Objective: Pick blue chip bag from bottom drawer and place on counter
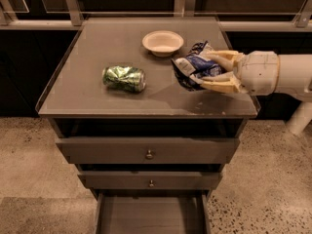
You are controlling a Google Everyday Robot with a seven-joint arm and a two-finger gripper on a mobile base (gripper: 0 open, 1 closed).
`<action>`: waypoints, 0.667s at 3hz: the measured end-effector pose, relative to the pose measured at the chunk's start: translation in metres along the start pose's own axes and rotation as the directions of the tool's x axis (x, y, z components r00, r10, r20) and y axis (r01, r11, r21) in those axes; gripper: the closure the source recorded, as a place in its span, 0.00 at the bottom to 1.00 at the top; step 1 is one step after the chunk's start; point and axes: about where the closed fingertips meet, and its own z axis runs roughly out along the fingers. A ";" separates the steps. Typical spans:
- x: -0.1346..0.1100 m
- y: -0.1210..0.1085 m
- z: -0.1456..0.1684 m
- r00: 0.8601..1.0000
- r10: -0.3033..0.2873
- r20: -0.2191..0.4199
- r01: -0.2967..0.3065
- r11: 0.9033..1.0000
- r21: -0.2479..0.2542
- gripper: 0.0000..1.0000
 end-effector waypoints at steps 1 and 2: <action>0.020 0.017 0.008 0.999 0.045 -0.008 -0.046 0.998 -0.031 0.82; 0.020 0.017 0.009 0.999 0.046 -0.008 -0.047 0.998 -0.033 0.57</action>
Offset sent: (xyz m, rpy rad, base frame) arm -0.0029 0.0039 -0.0237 -0.0019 0.0478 0.0129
